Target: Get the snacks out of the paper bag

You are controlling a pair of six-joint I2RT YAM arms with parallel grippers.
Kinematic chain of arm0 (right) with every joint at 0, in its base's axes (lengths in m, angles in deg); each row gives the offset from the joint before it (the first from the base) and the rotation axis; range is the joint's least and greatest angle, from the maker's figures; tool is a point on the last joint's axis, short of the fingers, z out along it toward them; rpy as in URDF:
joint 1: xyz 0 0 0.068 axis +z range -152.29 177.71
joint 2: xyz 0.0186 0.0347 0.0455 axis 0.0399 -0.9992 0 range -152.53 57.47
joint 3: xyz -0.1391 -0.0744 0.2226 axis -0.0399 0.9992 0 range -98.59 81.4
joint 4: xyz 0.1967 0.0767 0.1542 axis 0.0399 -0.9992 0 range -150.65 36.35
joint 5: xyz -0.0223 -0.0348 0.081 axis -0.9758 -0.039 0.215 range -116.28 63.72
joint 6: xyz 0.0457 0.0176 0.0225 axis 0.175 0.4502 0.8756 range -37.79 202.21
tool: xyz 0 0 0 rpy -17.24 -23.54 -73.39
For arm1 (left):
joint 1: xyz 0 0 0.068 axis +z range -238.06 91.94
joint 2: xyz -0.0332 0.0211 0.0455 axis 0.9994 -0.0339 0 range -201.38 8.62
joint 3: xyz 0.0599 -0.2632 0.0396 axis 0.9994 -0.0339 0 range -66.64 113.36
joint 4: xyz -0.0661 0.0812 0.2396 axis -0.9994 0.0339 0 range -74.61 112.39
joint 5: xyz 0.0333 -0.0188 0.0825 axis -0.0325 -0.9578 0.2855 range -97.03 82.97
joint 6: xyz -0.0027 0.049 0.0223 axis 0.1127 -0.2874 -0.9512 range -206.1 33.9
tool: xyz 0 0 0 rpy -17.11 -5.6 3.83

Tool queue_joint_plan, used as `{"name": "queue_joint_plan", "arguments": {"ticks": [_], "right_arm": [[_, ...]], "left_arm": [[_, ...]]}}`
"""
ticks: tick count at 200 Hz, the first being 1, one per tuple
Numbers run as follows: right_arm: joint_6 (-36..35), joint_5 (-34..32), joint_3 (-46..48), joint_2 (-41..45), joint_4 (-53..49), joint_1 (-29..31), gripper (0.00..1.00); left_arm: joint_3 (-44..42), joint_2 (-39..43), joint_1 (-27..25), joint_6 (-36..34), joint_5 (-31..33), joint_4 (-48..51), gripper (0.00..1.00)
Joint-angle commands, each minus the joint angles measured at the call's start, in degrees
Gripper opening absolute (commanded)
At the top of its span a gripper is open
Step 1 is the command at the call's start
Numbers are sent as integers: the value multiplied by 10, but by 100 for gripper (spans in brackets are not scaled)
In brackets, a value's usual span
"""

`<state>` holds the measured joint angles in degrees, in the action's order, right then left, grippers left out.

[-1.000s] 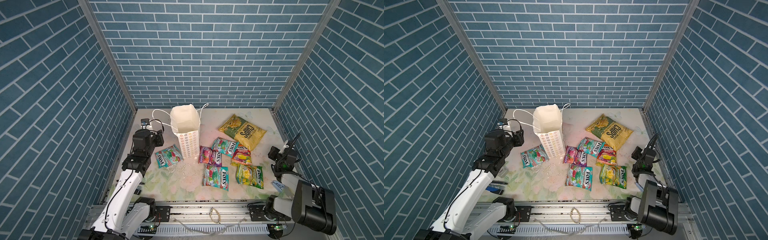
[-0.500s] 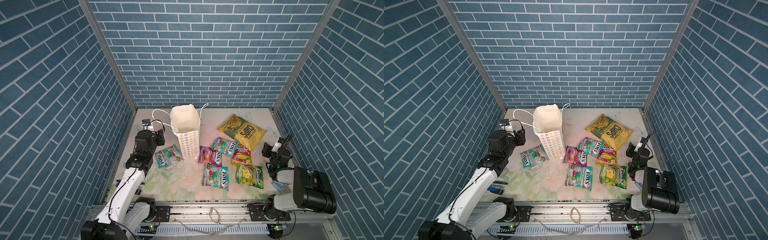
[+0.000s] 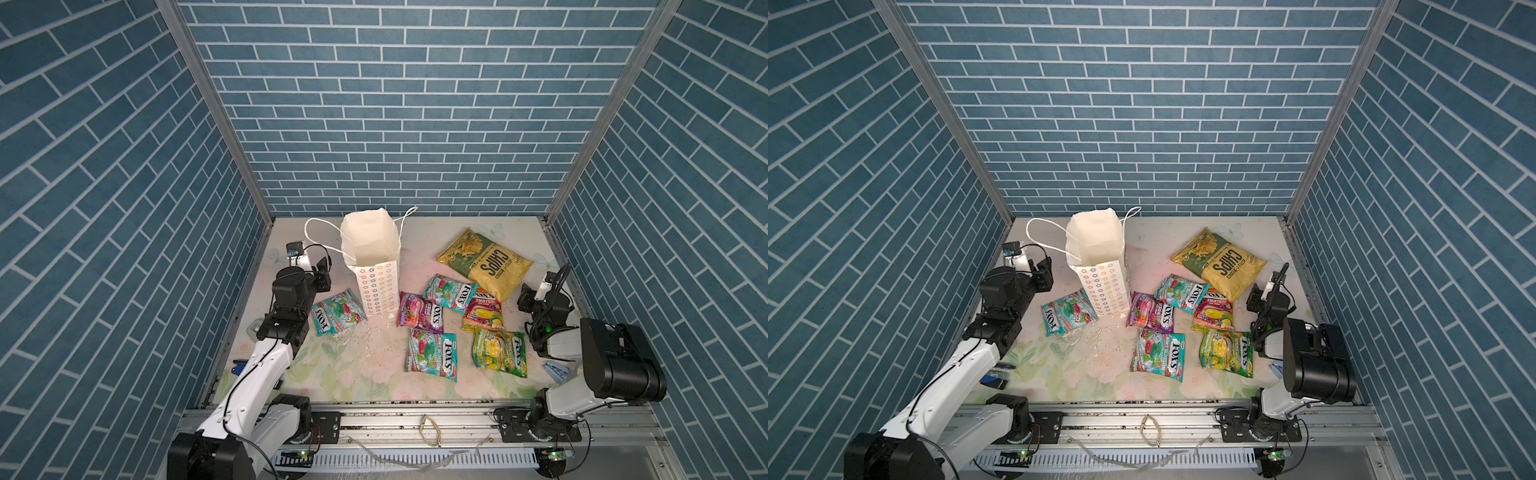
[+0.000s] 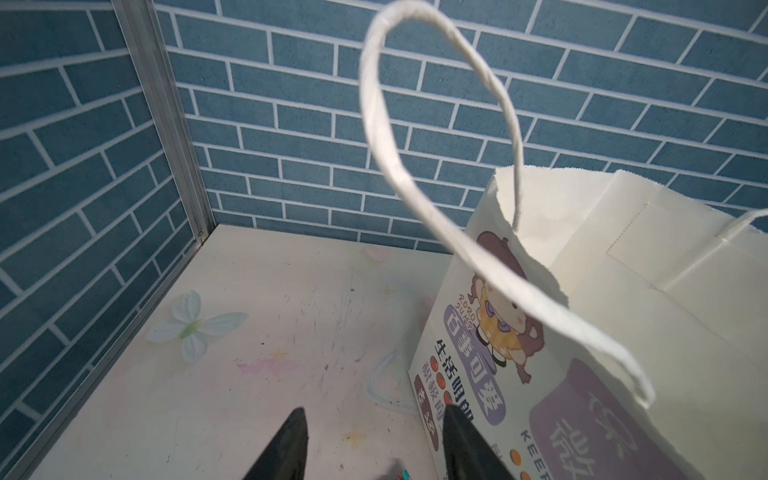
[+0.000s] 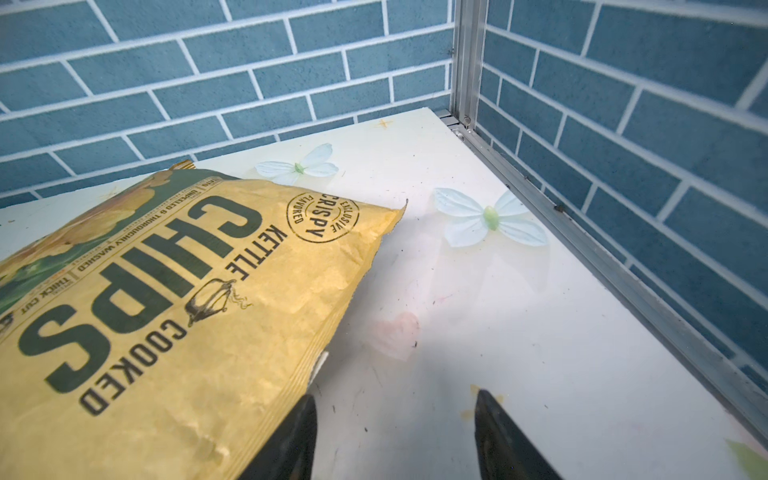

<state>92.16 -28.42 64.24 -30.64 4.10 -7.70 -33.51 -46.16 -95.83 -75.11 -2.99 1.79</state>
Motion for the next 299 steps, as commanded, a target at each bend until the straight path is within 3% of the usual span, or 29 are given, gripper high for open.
{"name": "queue_joint_plan", "arguments": {"ticks": [1,26,63,79,99,124,136,147,167,171,174,177,209,249,299], "right_arm": [[-31,-19,-16,1,-13,6,60],[-34,-21,-18,-1,-12,8,60],[-35,-21,-19,-1,-15,8,60],[-34,-22,-19,-1,-16,9,60],[-34,-22,-19,-1,-16,9,60],[-35,-22,-19,-1,-16,9,61],[-35,-22,-20,0,-16,9,61],[-35,-22,-20,-1,-17,9,61],[-35,-23,-22,-1,-21,9,61],[-35,-23,-24,-1,-24,10,62],[-35,-23,-25,-1,-25,10,62],[-36,-23,-26,-2,-27,10,62],[-38,-31,-33,-1,-41,15,67],[-40,-35,-35,-2,-45,17,95],[-44,-35,-34,-1,-44,20,99]], "left_arm": [[-58,3,4,-37,64,-97,54],[-113,-26,9,-84,137,-171,57],[-151,-141,21,-136,113,-292,53],[-141,-180,27,-133,131,-298,50],[-153,-235,45,-129,88,-363,46],[-159,-342,47,-142,77,-481,48],[-124,-316,48,-134,58,-367,53],[-116,-330,47,-146,45,-376,64],[-113,-329,52,-143,37,-368,71],[-110,-326,52,-142,36,-356,79],[-110,-326,52,-142,36,-357,95],[-110,-328,52,-143,37,-364,99],[-111,-327,51,-145,40,-361,100],[-112,-329,50,-147,41,-367,100],[-112,-330,50,-145,41,-367,100]]}}
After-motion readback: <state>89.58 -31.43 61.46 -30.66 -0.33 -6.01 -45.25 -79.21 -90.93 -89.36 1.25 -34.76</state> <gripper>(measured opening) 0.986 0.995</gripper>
